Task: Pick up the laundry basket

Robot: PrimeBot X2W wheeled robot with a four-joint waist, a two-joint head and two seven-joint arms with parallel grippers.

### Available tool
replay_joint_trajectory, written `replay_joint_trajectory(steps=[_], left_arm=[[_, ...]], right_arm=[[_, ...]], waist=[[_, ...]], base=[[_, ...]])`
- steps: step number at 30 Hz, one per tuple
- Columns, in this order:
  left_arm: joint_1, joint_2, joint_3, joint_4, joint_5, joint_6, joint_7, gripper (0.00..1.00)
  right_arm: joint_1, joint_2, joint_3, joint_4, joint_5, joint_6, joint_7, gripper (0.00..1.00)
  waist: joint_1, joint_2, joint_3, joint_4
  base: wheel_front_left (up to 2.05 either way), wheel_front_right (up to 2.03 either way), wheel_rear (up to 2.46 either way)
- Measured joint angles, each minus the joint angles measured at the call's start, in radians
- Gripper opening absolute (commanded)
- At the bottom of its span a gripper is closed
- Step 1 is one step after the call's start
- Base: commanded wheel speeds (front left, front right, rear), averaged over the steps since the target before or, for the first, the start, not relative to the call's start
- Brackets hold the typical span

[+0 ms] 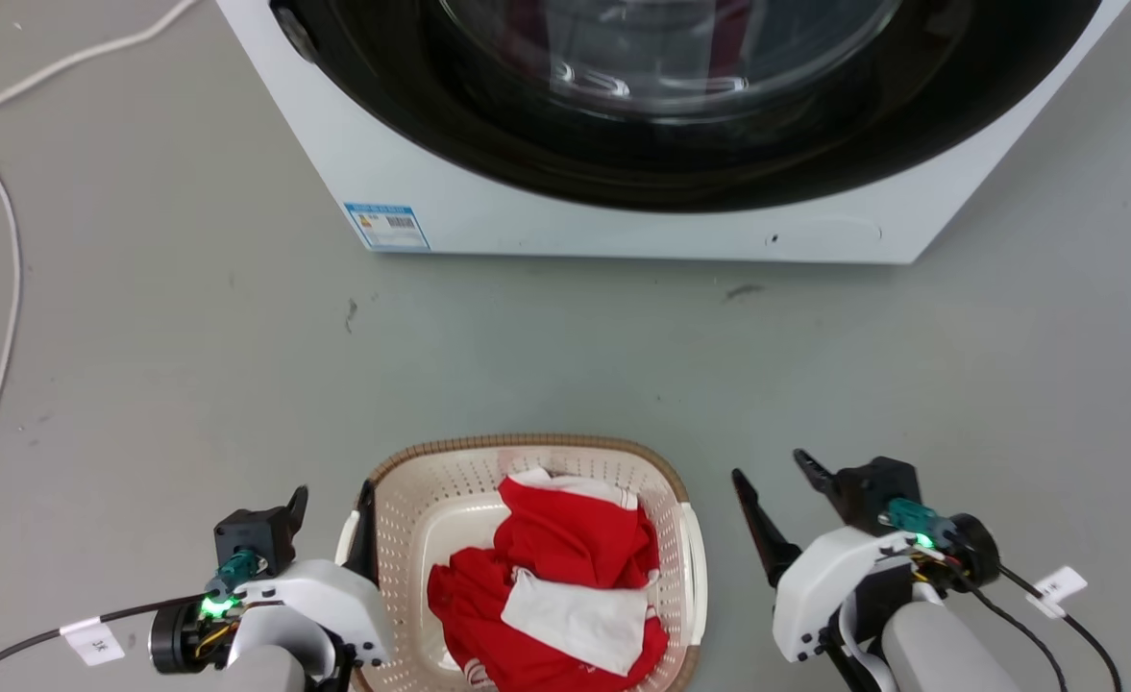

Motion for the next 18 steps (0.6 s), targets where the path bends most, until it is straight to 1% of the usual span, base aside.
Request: replay_joint_trajectory(steps=[10,18], left_arm=[[-0.117,0.041,0.014,0.281,-0.04,-0.025,0.015,1.0],[-0.209,0.051,0.018,0.449,-0.066,-0.036,0.029,1.0]], right_arm=[[-0.144,0.0,0.151,0.241,0.11,0.0,0.02,1.0],[-0.24,0.0,0.291,0.359,0.21,0.0,0.071,1.0]], waist=[[0.0001,0.0,0.105,-0.022],[0.0,0.0,0.2,-0.033]], base=[[0.0,0.0,0.0],[0.0,0.0,0.0]])
